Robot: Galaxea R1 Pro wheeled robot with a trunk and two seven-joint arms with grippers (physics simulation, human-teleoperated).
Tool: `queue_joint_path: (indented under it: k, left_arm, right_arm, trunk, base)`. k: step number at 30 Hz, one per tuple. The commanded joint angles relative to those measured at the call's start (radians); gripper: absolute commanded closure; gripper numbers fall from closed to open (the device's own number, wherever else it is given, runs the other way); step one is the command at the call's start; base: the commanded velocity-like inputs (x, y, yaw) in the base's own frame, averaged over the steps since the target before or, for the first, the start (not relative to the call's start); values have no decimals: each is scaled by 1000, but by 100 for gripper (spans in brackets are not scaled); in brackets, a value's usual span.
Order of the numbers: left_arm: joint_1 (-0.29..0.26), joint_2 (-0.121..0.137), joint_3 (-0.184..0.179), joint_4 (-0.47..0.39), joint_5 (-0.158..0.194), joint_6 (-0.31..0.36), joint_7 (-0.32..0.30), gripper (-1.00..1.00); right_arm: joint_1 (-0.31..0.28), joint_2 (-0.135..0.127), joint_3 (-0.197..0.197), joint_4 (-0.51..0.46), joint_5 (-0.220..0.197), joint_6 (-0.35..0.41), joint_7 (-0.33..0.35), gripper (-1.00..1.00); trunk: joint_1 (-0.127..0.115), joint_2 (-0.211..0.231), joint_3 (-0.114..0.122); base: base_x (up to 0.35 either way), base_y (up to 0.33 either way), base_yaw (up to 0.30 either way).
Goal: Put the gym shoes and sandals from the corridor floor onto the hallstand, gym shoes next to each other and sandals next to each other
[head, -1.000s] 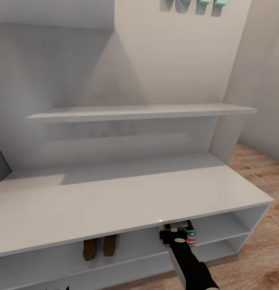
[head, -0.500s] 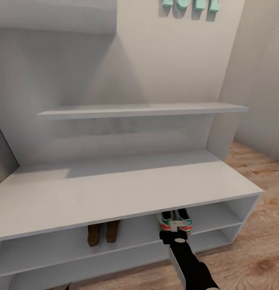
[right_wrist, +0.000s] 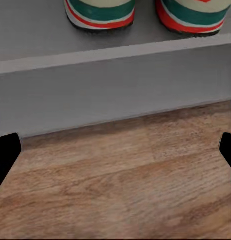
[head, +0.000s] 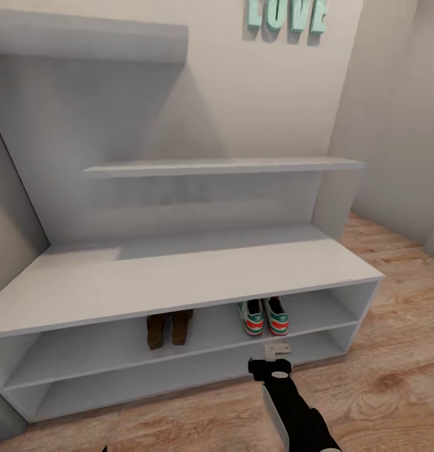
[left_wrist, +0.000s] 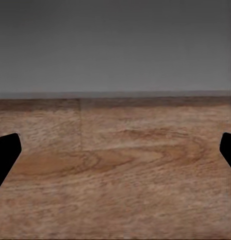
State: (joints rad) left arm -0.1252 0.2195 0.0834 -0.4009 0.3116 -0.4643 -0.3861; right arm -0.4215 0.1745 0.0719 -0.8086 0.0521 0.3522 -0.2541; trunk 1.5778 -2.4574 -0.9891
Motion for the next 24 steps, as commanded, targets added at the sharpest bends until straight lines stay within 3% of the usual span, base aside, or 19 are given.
queue_joint_path:
  k: [1,11,24]
  left_arm:
    - [-1,0,3,1,9,1,-10,-100]
    - [-1,0,4,2,9,1,-10,-100]
    - [-1,0,7,2,9,1,-10,-100]
  right_arm:
    - [0,0,2,-1,6,8,-4,-100]
    - [0,0,3,0,6,8,-4,-100]
    - [0,-2,5,11,7,6,-3,-100]
  trunk:
    - [-1,0,-1]
    - [-1,0,-1]
    - [-1,0,-1]
  base:
    - [-337,0,0]
    - [-334,-18,0]
    - [-290,-147,0]
